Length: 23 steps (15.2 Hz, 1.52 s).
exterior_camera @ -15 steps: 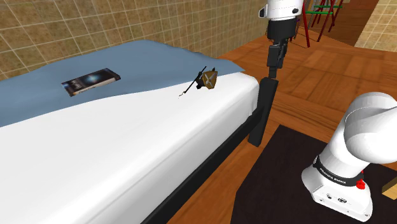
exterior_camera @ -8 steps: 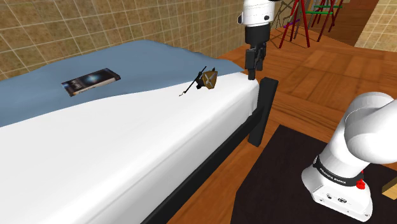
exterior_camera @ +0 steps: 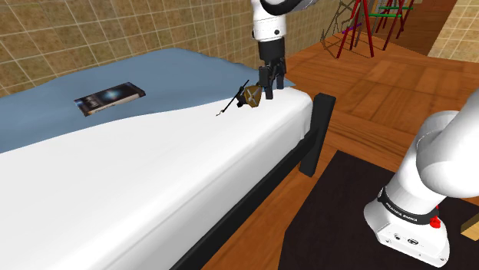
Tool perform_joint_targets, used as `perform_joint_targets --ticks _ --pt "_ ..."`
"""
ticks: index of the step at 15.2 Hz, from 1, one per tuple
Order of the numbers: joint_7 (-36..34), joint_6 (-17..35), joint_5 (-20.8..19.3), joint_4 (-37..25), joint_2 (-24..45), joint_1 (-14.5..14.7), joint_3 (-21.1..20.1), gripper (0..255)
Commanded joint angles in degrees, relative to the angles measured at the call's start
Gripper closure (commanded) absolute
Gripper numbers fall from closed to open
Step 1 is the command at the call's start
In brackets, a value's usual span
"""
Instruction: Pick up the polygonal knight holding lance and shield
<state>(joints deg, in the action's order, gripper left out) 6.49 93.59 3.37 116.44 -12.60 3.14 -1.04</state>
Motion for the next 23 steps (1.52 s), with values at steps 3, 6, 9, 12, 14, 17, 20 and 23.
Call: perform_joint_targets --ticks 3,6,9,12,14,17,20,23 --pt "-0.16 -0.06 0.48 -9.09 10.0 0.64 -0.65 0" --pt "-0.36 -0.83 0.7 -16.52 17.36 1.13 -1.15 0" --pt "-0.62 -2.38 0.79 -25.02 25.01 1.66 -1.63 0" --pt "-0.95 -4.86 0.77 -35.0 33.21 2.27 -2.07 0" --pt "-1.22 -7.22 0.69 -42.92 39.23 2.75 -2.35 0" --pt "-1.4 -8.93 0.59 -49.62 44.59 3.19 -2.55 0" --pt "-1.2 -6.53 0.59 -47.06 44.43 3.18 -2.52 0" --pt "-1.02 -4.24 0.59 -44.77 44.45 3.18 -2.5 0"
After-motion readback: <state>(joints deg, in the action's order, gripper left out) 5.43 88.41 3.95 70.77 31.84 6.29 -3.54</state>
